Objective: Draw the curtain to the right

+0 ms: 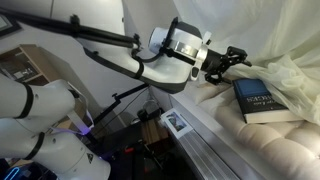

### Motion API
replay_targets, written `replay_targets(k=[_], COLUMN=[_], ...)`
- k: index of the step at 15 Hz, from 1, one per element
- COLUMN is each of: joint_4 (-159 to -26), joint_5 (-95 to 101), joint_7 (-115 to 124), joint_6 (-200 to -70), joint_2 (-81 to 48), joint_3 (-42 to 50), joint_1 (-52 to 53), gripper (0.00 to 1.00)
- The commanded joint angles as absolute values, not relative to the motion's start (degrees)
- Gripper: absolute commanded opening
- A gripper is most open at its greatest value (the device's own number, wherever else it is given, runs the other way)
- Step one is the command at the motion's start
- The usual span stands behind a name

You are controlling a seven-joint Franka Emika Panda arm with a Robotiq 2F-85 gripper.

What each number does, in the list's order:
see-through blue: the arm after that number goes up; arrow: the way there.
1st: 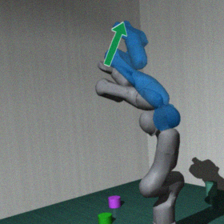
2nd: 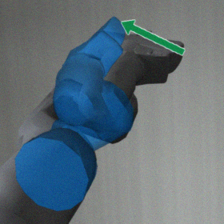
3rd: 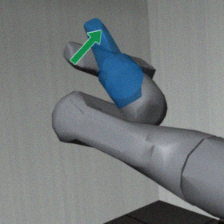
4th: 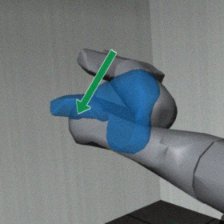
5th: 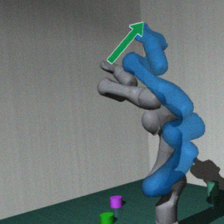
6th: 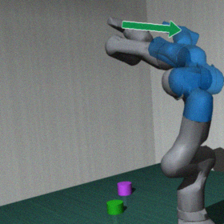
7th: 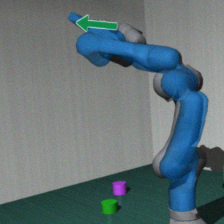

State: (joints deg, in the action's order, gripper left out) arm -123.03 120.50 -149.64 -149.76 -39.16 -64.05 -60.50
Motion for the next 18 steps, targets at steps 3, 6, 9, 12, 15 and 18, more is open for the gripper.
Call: replay_targets(k=[3, 6, 9, 12, 15, 18], joint_4=[-131.99, -134.34, -136.64, -137.47, -136.11, -131.07], joint_5=[117.47, 118.33, 123.01, 129.33, 133.05, 135.46], joint_7=[-149.42, -149.57, -149.57, -149.40, -149.39, -149.39], joint_6=[-165.71, -178.04, -185.73, -190.11, -192.02, -194.28], joint_2=[-20.49, -12.63, -8.50, -5.38, -4.49, -9.06], joint_3=[-51.29, -37.14, -25.38, -17.64, -13.00, -7.48], joint_1=[-51.28, -38.80, -27.35, -19.57, -14.59, -7.80], gripper=[1.00, 1.00, 1.00, 1.00, 1.00, 1.00])
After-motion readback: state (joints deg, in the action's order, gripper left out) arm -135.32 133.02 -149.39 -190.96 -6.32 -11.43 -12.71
